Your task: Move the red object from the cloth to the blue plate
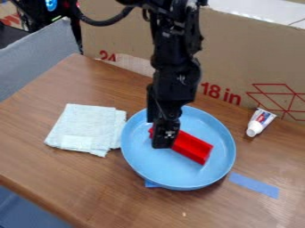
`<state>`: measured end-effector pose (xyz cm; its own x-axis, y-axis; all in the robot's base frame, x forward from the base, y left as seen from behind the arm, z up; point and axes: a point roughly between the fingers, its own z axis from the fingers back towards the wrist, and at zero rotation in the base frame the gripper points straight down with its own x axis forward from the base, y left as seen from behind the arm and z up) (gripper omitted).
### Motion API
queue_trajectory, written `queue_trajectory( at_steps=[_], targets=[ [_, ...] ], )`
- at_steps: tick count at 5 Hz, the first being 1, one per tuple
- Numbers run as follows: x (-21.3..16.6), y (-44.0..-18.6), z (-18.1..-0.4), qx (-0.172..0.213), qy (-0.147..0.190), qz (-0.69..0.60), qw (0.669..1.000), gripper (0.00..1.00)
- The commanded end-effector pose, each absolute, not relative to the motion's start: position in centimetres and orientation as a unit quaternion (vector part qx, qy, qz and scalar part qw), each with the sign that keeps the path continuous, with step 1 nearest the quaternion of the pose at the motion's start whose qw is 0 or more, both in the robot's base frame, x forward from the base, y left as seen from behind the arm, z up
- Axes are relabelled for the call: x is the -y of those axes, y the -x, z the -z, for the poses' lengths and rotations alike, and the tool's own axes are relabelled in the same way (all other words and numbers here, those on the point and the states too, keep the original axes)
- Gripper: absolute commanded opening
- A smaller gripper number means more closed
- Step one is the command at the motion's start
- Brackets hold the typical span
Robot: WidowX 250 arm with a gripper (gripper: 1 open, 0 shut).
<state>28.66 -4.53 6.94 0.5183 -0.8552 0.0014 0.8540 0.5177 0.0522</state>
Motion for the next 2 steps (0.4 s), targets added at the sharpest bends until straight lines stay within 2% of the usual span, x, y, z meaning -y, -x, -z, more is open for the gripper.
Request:
queue_trajectory(
  at_steps=[1,2],
  targets=[
    [5.3,-28.2,-9.3,0.05,-0.044,0.492,0.868,1.0],
    [5.1,-29.7,-7.3,0.063,-0.053,0.497,0.864,1.0]
  ],
)
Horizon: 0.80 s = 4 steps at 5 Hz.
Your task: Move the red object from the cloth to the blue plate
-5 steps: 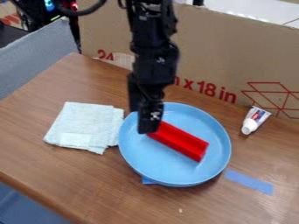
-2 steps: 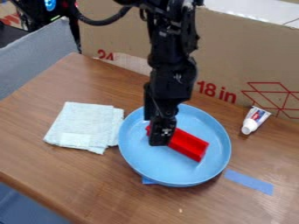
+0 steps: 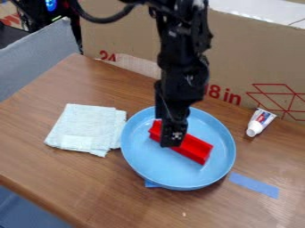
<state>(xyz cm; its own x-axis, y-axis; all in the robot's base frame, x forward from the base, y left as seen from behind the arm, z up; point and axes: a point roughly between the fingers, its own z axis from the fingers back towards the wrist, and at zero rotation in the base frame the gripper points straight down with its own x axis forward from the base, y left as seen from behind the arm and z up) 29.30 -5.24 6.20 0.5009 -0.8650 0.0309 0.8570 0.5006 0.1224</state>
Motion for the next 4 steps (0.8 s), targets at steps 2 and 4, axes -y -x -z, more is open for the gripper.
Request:
queue_trajectory(
  at_steps=[2,4],
  targets=[
    [6.6,-29.0,-7.7,0.073,-0.074,0.511,0.854,1.0],
    [7.8,-30.2,-6.7,0.103,-0.083,0.498,0.857,1.0]
  ],
)
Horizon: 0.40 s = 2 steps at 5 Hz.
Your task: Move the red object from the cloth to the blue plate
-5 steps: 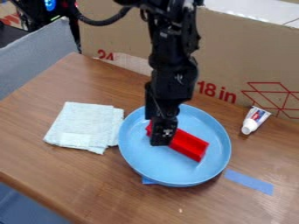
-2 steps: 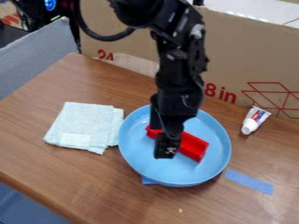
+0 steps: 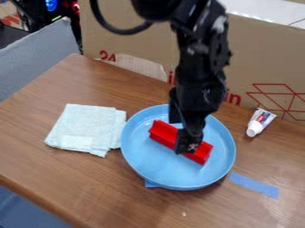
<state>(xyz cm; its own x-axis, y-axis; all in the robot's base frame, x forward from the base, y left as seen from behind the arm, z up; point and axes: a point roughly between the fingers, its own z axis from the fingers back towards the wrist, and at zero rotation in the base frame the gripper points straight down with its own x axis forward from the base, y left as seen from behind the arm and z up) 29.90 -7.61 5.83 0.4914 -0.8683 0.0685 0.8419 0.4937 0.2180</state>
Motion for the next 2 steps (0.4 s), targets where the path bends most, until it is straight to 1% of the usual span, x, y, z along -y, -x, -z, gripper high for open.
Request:
queue_trajectory(
  at_steps=[1,2],
  targets=[
    [9.4,-30.8,-4.2,0.106,-0.088,0.496,0.857,1.0],
    [8.2,-32.0,-7.7,0.141,-0.113,0.467,0.866,1.0]
  ],
)
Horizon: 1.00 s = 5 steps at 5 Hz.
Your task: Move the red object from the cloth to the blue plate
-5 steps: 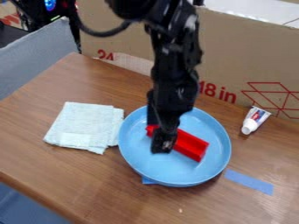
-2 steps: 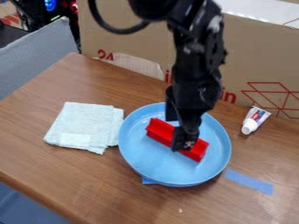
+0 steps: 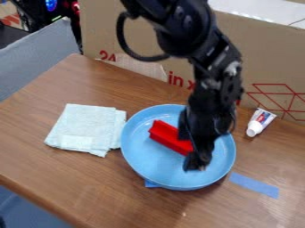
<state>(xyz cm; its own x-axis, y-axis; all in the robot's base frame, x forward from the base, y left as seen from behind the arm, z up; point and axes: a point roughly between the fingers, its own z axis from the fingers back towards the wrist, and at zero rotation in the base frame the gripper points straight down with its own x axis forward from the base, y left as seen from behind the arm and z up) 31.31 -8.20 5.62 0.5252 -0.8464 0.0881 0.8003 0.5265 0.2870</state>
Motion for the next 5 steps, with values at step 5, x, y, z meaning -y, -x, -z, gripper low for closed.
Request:
queue_trajectory(
  at_steps=[5],
  targets=[
    [6.0,-32.4,-3.2,0.167,-0.052,0.421,0.89,1.0]
  ],
)
